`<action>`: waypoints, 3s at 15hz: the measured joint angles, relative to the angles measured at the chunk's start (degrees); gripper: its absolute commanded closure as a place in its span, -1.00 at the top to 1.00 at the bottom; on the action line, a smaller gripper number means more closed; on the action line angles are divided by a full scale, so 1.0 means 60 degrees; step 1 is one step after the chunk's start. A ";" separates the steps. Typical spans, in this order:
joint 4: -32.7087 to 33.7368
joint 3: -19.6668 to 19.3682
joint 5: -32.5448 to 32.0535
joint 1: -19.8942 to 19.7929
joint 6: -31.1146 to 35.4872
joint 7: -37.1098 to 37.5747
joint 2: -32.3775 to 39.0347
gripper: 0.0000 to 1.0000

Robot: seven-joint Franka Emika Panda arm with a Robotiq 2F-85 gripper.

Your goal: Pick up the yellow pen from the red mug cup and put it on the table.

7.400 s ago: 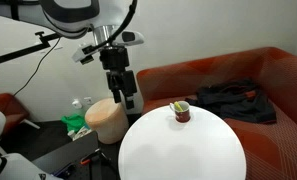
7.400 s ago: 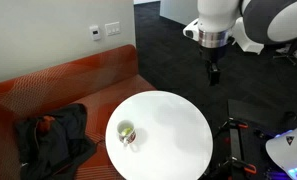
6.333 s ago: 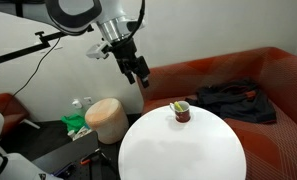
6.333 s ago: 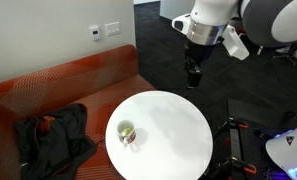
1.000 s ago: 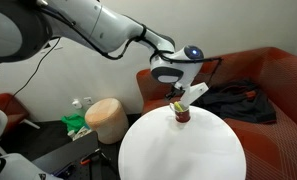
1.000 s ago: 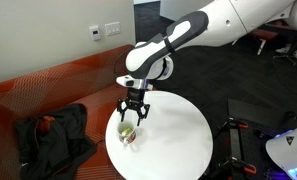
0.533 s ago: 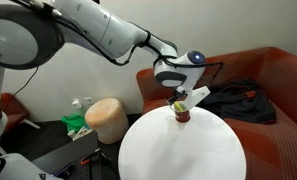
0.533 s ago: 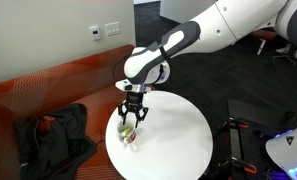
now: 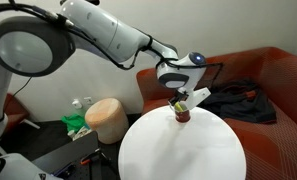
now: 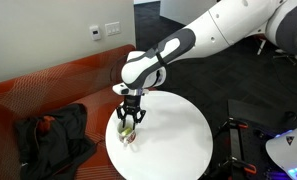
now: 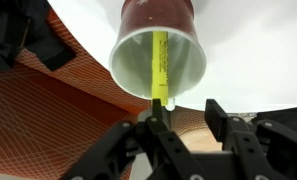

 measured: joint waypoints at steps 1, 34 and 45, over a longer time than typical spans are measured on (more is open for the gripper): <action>0.0073 0.0028 -0.0091 0.0000 0.0000 0.0105 0.0069 -0.03; 0.1656 0.0768 -0.1699 -0.0244 -0.0064 0.1128 0.1380 -0.90; 0.0872 0.1524 -0.0954 -0.1177 -0.0076 0.1130 0.0037 -0.90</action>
